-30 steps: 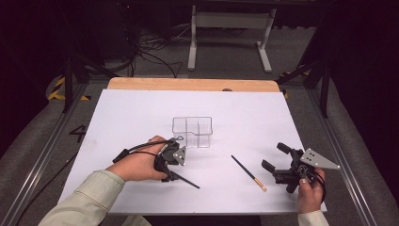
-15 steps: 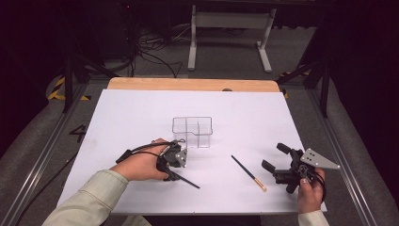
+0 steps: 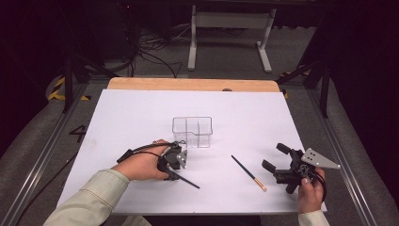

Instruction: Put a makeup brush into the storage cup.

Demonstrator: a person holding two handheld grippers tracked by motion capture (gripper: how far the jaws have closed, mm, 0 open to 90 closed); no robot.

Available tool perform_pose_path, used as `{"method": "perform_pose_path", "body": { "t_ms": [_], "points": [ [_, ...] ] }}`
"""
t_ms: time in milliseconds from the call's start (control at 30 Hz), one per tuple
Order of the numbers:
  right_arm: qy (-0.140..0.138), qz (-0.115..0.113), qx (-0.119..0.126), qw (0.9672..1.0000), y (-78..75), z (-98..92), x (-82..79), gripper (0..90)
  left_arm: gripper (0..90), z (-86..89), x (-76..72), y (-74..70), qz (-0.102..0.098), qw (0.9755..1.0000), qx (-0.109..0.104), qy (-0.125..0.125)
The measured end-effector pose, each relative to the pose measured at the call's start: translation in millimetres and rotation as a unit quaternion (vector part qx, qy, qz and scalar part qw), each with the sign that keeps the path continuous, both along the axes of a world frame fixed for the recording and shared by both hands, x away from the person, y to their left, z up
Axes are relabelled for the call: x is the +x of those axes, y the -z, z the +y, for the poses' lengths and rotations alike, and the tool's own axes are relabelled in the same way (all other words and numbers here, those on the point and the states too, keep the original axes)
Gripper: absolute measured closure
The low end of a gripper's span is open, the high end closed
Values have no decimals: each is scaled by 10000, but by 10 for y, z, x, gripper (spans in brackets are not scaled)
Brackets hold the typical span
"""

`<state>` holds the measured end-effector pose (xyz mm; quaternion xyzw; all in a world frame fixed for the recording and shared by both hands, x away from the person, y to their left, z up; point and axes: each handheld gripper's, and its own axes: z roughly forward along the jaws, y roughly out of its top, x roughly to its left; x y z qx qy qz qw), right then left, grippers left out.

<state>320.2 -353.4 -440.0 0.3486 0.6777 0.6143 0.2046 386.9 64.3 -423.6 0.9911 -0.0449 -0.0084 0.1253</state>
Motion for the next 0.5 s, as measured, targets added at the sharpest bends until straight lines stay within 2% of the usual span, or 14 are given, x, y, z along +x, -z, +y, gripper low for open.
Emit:
{"method": "perform_pose_path", "body": {
  "t_ms": [133, 200, 400, 500],
  "points": [
    [-7, -2, 19, 10000, 1, 0, 2, 16, 659, -4, -2, 9, 31, 10000, 21, 8],
    [-4, 1, 18, 10000, 3, -1, 3, 16, 673, -11, -6, 7, 1, 9999, 126, 16],
    [-16, 11, 41, 10000, 3, -3, 2, 16, 724, -21, -9, 17, 30, 9999, 103, -1],
    [-25, 15, 45, 10000, 4, 0, 2, 16, 733, -41, -15, 9, -31, 9998, 192, 48]
  ]
}}
